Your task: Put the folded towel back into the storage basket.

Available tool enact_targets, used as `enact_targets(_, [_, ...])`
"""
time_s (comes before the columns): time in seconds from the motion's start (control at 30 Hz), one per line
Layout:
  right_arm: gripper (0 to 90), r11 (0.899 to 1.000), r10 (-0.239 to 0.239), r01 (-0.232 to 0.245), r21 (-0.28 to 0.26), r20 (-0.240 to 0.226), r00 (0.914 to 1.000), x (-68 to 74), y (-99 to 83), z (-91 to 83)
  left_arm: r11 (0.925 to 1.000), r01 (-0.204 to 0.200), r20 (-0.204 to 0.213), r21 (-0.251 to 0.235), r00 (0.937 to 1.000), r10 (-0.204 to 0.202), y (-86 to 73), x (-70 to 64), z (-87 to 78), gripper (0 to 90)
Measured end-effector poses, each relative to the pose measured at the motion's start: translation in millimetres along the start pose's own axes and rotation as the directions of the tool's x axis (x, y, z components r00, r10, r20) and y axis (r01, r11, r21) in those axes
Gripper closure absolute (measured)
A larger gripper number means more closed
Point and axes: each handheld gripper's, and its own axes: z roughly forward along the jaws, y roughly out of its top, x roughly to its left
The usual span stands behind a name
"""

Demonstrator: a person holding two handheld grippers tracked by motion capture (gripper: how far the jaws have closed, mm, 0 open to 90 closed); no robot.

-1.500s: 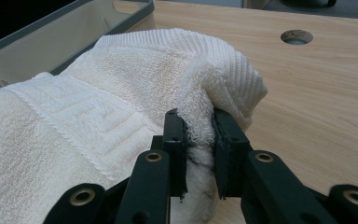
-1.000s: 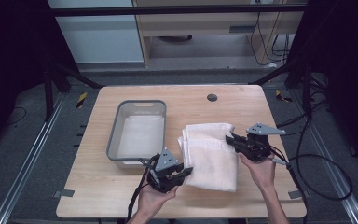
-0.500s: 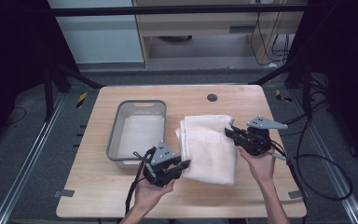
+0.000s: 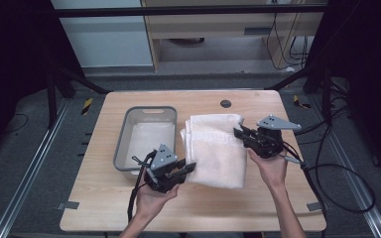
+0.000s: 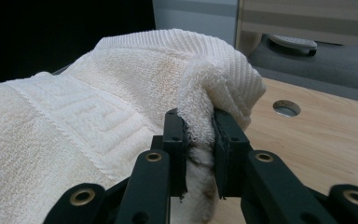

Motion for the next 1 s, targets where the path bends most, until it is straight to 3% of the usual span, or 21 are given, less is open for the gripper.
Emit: enact_targets(1.0, [77.2, 0.998, -0.05, 0.049, -0.051, -0.026, 0.9984, 30.4, 38.3, 29.0, 0.997, 0.033, -0.071, -0.07, 0.9968, -0.037, 2.9, 32.7, -31.9, 74.5])
